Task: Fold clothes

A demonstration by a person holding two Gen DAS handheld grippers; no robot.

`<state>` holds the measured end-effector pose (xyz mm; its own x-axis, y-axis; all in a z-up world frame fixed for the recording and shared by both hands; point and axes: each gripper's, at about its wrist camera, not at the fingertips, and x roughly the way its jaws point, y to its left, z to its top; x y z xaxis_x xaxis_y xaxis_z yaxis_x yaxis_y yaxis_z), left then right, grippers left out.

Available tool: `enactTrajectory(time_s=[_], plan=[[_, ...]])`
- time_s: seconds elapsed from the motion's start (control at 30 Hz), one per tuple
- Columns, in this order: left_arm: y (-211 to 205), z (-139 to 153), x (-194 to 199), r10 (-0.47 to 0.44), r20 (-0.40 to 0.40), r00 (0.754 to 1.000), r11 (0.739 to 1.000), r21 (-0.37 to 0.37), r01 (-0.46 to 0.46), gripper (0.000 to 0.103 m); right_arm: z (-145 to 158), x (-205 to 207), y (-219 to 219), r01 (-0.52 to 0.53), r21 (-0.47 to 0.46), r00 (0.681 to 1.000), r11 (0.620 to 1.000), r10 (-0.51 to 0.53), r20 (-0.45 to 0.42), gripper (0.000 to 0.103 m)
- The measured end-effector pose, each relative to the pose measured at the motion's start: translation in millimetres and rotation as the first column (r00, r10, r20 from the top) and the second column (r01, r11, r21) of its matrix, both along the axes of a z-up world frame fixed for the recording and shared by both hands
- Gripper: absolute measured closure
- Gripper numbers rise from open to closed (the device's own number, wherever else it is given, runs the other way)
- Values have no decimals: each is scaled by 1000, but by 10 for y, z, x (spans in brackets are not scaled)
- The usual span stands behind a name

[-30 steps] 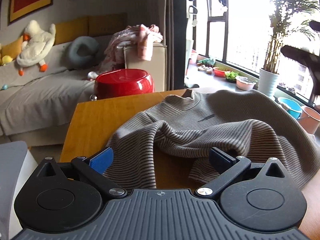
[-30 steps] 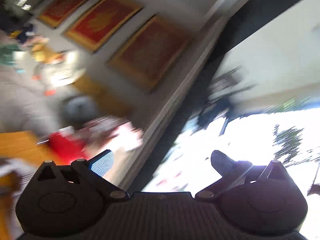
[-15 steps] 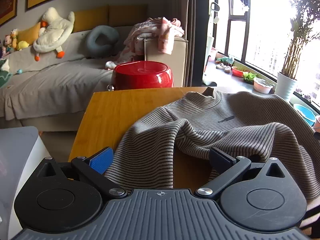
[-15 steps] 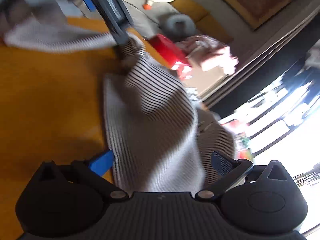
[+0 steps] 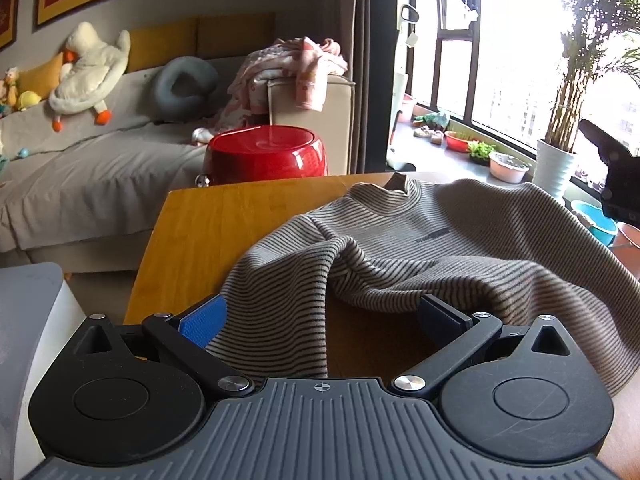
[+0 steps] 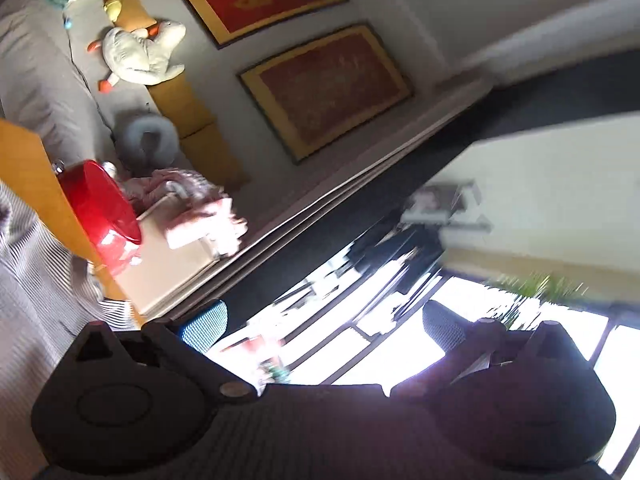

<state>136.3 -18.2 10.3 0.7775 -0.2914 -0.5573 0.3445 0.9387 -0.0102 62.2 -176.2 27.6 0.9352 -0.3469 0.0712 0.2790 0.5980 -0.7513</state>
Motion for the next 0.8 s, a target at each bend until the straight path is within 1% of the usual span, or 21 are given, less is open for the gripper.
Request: enactTrajectory(time_s=[0.03, 0.07, 0.1, 0.13, 0.17, 0.2, 0.27, 0.3, 0.33, 0.37, 0.43, 0.47, 0.5, 0.53, 0.57, 0.6, 0.63, 0.67, 0.73, 0.77, 0.8], plan=[[-22, -8, 30, 0, -8, 1000, 1000, 0, 0, 0, 75, 0, -37, -24, 63, 998, 998, 27, -48, 0], [-49, -18, 60, -3, -17, 1000, 1000, -1, 3, 0, 109, -21, -66, -55, 118, 991, 991, 69, -115, 0], [-90, -29, 88, -8, -22, 1000, 1000, 0, 8, 0, 119, -53, -92, -88, 171, 974, 981, 121, -190, 0], [-130, -39, 107, -8, -23, 1000, 1000, 5, 9, 0, 95, -103, -104, -116, 218, 949, 969, 173, -265, 0], [-168, -48, 123, -6, -24, 1000, 1000, 12, 6, 0, 52, -163, -108, -139, 261, 913, 955, 225, -339, 0], [-187, -54, 127, 0, -24, 1000, 1000, 17, 0, 0, -5, -226, -110, -151, 307, 867, 940, 275, -415, 0], [-187, -59, 117, 9, -21, 1000, 1000, 23, -9, 0, -173, -401, -61, -161, 382, 758, 910, 362, -543, 0], [-159, -55, 99, 6, -17, 1000, 1000, 24, -5, 0, -253, -473, -26, -164, 404, 708, 900, 392, -588, 0], [-127, -51, 77, 1, -12, 1000, 1000, 26, -1, 0, -334, -532, 25, -164, 414, 673, 895, 409, -616, 0], [-99, -49, 54, -1, -7, 1000, 999, 33, 1, 0, -412, -572, 77, -158, 426, 654, 891, 418, -631, 0], [-34, -41, -2, -5, 3, 1000, 999, 45, 5, 0, -510, -537, 141, -141, 438, 646, 888, 418, -639, 0], [3, -33, -39, -10, 7, 1000, 999, 50, 10, 0, -544, -488, 174, -143, 438, 662, 888, 415, -625, 0], [38, -27, -88, -18, 13, 1000, 998, 58, 17, 0, -576, -435, 217, -152, 424, 690, 893, 403, -602, 0], [73, -24, -142, -26, 21, 999, 997, 68, 25, 0, -631, -392, 267, -160, 386, 727, 909, 373, -577, 0], [90, -22, -207, -50, 36, 998, 995, 83, 47, 0, -673, -359, 318, -164, 321, 778, 933, 322, -539, 0], [98, -22, -277, -81, 54, 995, 992, 100, 75, 0, -687, -346, 360, -168, 235, 847, 957, 262, -463, 0], [106, -21, -348, -112, 71, 991, 988, 117, 103, 0, -658, -351, 377, -168, 158, 906, 973, 215, -364, 0], [73, -25, -413, -148, 87, 985, 981, 139, 135, 0, -569, -366, 356, -163, 136, 937, 977, 197, -288, 0], [-91, -66, -523, -226, 113, 968, 960, 193, 202, 0, -349, -400, 281, -155, 148, 970, 977, 179, -166, 0], [-205, -106, -577, -275, 122, 954, 942, 233, 242, 0, -254, -403, 243, -156, 160, 974, 975, 178, -136, 0], [-331, -154, -631, -329, 128, 936, 917, 279, 285, 0, -167, -396, 204, -161, 175, 975, 971, 184, -125, 0]])
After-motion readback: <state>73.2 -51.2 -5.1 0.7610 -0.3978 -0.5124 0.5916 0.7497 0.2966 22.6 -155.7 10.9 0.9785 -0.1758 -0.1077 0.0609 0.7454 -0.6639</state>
